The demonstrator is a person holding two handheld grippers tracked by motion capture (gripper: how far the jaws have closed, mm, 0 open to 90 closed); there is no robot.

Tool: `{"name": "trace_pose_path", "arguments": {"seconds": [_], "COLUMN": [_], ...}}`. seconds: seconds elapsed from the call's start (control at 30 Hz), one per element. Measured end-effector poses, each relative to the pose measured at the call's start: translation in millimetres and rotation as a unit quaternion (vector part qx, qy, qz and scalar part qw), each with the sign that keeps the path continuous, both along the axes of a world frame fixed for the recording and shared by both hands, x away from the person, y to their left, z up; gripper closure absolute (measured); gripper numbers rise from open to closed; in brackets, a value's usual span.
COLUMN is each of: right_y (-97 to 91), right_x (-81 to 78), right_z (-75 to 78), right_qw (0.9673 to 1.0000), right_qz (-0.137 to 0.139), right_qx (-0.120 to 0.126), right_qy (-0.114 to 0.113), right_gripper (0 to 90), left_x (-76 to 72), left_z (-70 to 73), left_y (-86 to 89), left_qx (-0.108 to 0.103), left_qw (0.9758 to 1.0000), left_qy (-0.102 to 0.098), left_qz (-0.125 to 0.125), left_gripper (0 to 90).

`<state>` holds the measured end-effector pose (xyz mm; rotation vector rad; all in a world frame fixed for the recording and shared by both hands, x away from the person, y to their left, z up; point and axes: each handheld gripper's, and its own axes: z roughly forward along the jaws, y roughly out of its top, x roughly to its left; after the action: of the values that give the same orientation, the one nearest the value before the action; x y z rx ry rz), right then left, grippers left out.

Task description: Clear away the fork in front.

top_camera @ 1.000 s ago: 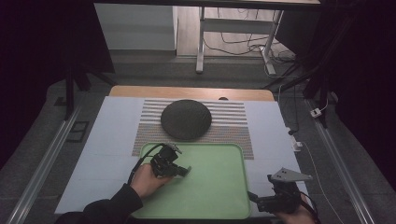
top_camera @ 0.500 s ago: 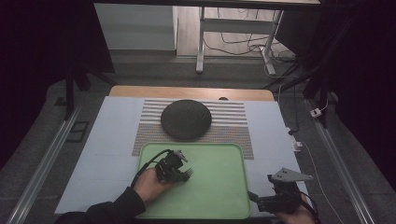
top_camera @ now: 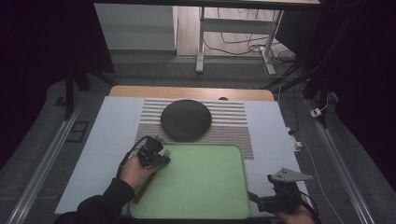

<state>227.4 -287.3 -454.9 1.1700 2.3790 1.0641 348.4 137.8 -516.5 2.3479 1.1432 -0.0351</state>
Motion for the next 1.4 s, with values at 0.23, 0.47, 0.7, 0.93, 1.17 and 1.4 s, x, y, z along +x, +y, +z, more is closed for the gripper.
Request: {"name": "trace_pose_path", "arguments": {"seconds": [0.23, 0.47, 0.7, 0.93, 1.17, 1.4], "right_y": [-0.1, -0.1, -0.4, 0.0, 0.2, 0.0], "right_x": [0.2, 0.4, 0.3, 0.3, 0.8, 0.9], "right_z": [0.0, 0.0, 0.2, 0.1, -0.1, -0.1], "right_qw": [1.0, 1.0, 1.0, 1.0, 1.0, 1.0], "right_qz": [0.001, 0.002, 0.001, 0.001, 0.001, 0.001], "right_qx": [0.001, 0.001, 0.002, 0.002, 0.0, 0.002], "right_qy": [0.001, 0.002, 0.003, 0.003, 0.005, 0.006], "right_gripper": [4.3, 4.3, 4.3, 4.3, 4.3, 4.3], "left_x": [9.1, 12.0, 8.2, -8.0, -37.1, -67.4], "left_z": [-0.3, -1.9, 5.1, 21.3, 38.6, 47.3], "left_y": [29.5, 43.1, 41.9, 52.7, 71.3, 89.8], "left_qx": [0.004, -0.01, -0.026, -0.072, -0.107, -0.133], "left_qw": [0.9991, 0.998, 0.9985, 0.996, 0.9907, 0.9859], "left_qy": [0.007, 0.016, -0.007, -0.047, -0.081, -0.097], "left_qz": [0.042, 0.061, 0.047, 0.023, 0.024, 0.032], "left_gripper": [88.5, 88.3, 62.7, 34.7, 19.4, 9.8]}}
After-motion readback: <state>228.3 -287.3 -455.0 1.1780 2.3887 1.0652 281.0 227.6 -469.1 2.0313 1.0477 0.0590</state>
